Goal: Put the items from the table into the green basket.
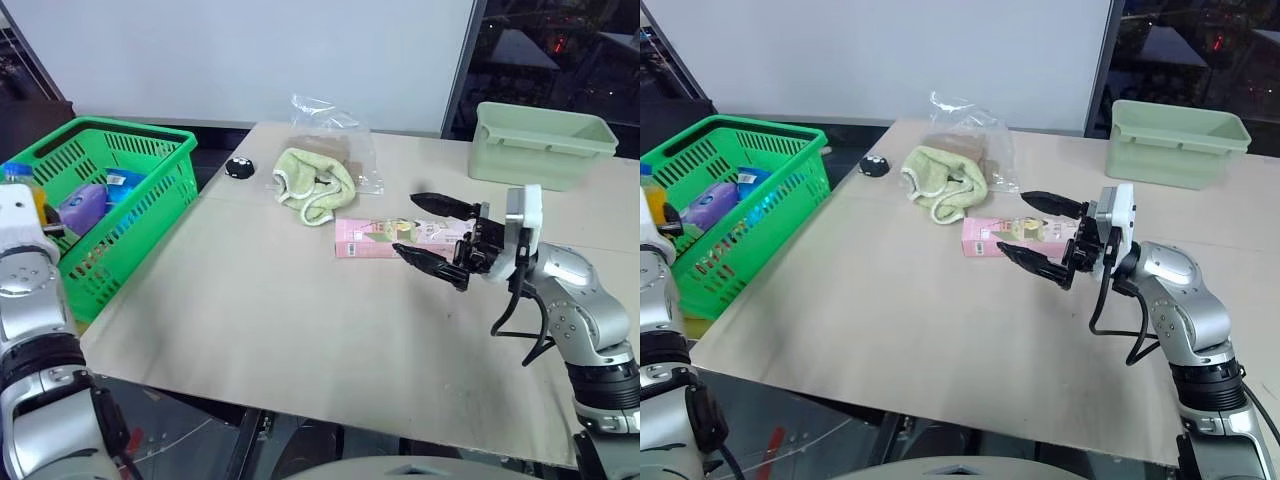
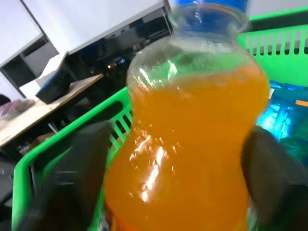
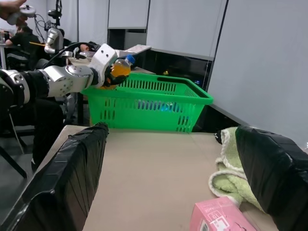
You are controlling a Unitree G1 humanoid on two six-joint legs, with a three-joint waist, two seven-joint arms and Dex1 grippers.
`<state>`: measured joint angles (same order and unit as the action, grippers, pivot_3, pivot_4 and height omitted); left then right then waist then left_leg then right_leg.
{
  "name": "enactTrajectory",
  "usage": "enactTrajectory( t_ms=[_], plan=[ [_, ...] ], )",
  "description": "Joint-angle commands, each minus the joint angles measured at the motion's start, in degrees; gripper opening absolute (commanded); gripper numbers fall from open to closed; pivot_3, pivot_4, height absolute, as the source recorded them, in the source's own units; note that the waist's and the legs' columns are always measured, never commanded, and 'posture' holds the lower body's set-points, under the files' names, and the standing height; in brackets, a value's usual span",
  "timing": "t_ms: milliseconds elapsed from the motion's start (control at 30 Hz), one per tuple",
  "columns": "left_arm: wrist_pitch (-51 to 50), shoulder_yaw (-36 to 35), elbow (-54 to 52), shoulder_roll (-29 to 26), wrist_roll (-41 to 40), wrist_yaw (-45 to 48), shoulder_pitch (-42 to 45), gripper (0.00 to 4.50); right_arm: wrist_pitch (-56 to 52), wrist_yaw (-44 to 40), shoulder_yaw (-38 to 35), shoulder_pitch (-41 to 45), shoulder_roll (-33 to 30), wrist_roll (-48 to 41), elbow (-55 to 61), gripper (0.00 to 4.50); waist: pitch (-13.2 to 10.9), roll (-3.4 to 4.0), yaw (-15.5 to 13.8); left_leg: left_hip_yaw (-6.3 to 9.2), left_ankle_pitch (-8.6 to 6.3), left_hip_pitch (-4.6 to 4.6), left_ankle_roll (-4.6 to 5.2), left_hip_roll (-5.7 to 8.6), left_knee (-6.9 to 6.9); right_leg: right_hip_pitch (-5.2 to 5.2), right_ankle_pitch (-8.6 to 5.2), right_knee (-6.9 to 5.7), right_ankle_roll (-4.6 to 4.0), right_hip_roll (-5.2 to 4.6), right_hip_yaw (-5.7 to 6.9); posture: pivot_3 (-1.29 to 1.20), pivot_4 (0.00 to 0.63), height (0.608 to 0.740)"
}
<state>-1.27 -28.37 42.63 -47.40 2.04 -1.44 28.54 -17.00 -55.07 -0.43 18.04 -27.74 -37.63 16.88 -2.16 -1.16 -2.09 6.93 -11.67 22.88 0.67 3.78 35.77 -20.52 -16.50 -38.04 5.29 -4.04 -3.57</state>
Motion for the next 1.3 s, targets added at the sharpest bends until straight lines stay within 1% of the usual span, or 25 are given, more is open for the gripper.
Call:
enactTrajectory(
  t_ms=[33, 200, 300, 400, 500, 600, 700, 767, 833, 933, 967, 1033, 1133, 1233, 1300],
  plan=[
    [2.79, 1.48, 1.04, -2.46, 0.2, -0.35, 2.69, 4.47, -0.19, 0.92, -1.13, 0.72, -0.18, -0.3, 1.86, 4.5, 0.0, 0.0, 0.05, -0.01, 0.01, 0.0, 0.0, 0.0, -0.02, -0.04, 0.0, -0.01, 0.0, 0.0, 0.0, 0.02, 0.0, 0.74],
    [4.81, 1.86, 0.52, -2.92, -0.56, -1.49, 4.55, 4.47, -0.56, 1.78, -1.45, 0.49, -0.27, -0.44, 2.71, 4.5, 0.01, 0.0, 0.37, -0.08, 0.02, 0.0, 0.02, 0.0, -0.06, -0.09, 0.01, -0.01, -0.01, 0.0, -0.06, 0.01, 0.0, 0.74],
    [7.0, 2.47, -2.79, -2.12, -2.24, 1.16, 7.07, 4.47, -0.52, 2.19, -2.03, 0.0, -0.53, -0.78, 3.28, 4.5, 0.04, -0.07, 0.53, -0.09, 0.03, 0.0, 0.02, 0.0, -0.06, -0.09, 0.01, -0.02, 0.0, 0.0, -0.07, 0.01, 0.0, 0.74],
    [7.49, 8.29, -9.12, 2.48, -6.8, 13.92, 12.19, 4.47, -0.3, 2.66, -4.06, -0.75, -1.81, -0.7, 2.91, 4.5, 0.1, -0.16, 0.03, -0.09, 0.05, 0.02, -0.01, 0.01, -0.04, -0.08, 0.02, -0.02, -0.01, -0.03, -0.03, -0.01, 0.0, 0.74],
    [5.19, 14.81, -13.47, 8.32, -10.15, 24.94, 16.38, 4.47, 0.41, 2.68, -7.03, -2.7, -3.94, -0.08, 1.86, 4.5, 0.13, -0.14, -0.33, -0.24, 0.06, 0.09, -0.03, 0.03, 0.04, -0.01, 0.03, 0.02, -0.03, -0.1, 0.01, -0.04, 0.0, 0.74],
    [3.09, 19.59, -15.49, 12.53, -11.34, 31.64, 19.01, 4.47, 0.87, 2.7, -9.07, -4.93, -5.76, 0.6, 1.78, 4.5, 0.13, -0.12, 0.85, -0.46, 0.11, 0.07, 0.06, 0.03, 0.11, 0.04, 0.04, 0.07, -0.03, -0.1, -0.16, -0.06, 0.0, 0.74],
    [2.35, 26.75, -14.17, 16.8, -9.7, 39.55, 21.78, 4.47, 1.1, 3.1, -12.09, -8.95, -8.25, 1.99, 2.24, 4.5, 0.12, -0.1, 2.6, -0.46, 0.17, 0.07, 0.19, -0.03, 0.09, -0.02, 0.04, 0.06, -0.03, -0.01, -0.19, -0.1, 0.0, 0.74],
    [3.15, 31.13, -11.16, 18.61, -7.16, 43.65, 23.06, 4.47, 0.95, 3.62, -13.93, -12.01, -9.69, 2.62, 2.94, 4.5, 0.11, -0.07, 3.91, -0.45, 0.16, 0.1, 0.2, -0.05, 0.04, -0.05, 0.03, 0.05, -0.03, 0.0, -0.19, -0.14, 0.0, 0.74],
    [5.94, 35.08, -5.34, 20.41, -4.12, 46.66, 25.17, 4.47, 0.61, 4.55, -15.91, -15.31, -10.68, 3.22, 4.11, 4.5, 0.11, 0.0, 5.18, -0.46, 0.16, 0.12, 0.2, -0.06, -0.02, -0.08, 0.03, 0.05, -0.02, 0.01, -0.22, -0.17, 0.0, 0.74],
    [9.37, 38.69, 4.15, 22.65, -0.48, 48.73, 29.4, 4.47, 0.38, 5.62, -17.98, -18.6, -11.12, 3.13, 5.82, 4.5, 0.05, 0.1, 7.6, -0.49, 0.16, 0.11, 0.21, -0.08, -0.04, -0.09, 0.02, 0.05, 0.0, 0.03, -0.27, -0.2, 0.0, 0.74],
    [11.0, 40.86, 8.58, 23.57, 1.29, 51.79, 31.24, 4.47, 0.45, 5.83, -18.86, -20.06, -10.82, 2.65, 6.77, 4.5, 0.04, 0.12, 8.28, -0.47, 0.16, 0.11, 0.22, -0.08, -0.02, -0.08, 0.01, 0.04, 0.01, 0.02, -0.26, -0.21, 0.0, 0.74],
    [12.58, 43.34, 17.39, 25.67, 4.45, 53.51, 35.72, 4.47, 0.87, 6.18, -19.57, -22.25, -10.17, 2.45, 8.08, 4.5, 0.03, 0.11, 9.13, -0.44, 0.16, 0.13, 0.22, -0.07, 0.03, -0.06, 0.01, 0.04, 0.03, 0.02, -0.23, -0.24, 0.0, 0.74],
    [12.38, 44.24, 26.1, 28.22, 6.61, 56.15, 41.2, 4.47, 1.51, 6.3, -19.79, -24.21, -9.91, 3.13, 9.02, 4.5, 0.0, 0.12, 10.6, -0.39, 0.15, 0.3, 0.23, -0.04, 0.25, -0.04, -0.09, 0.07, 0.24, 0.0, -0.13, -0.27, 0.0, 0.74],
    [10.72, 44.04, 29.6, 29.93, 6.81, 63.9, 43.65, 4.47, 1.98, 6.59, -21.08, -25.33, -9.66, 2.69, 9.22, 4.5, 0.02, 0.14, 12.25, -0.28, 0.13, 0.53, 0.27, -0.03, 0.45, -0.12, -0.12, 0.08, 0.4, -0.03, -0.04, -0.3, 0.0, 0.74],
    [10.69, 44.01, 30.7, 30.32, 7.44, 66.83, 44.61, 4.47, 2.49, 6.62, -21.67, -26.77, -9.62, 2.77, 9.75, 4.5, 0.03, 0.17, 13.42, -0.14, 0.13, 0.66, 0.27, -0.01, 0.51, -0.17, -0.11, 0.09, 0.41, -0.06, 0.1, -0.31, 0.0, 0.74]
  ],
)
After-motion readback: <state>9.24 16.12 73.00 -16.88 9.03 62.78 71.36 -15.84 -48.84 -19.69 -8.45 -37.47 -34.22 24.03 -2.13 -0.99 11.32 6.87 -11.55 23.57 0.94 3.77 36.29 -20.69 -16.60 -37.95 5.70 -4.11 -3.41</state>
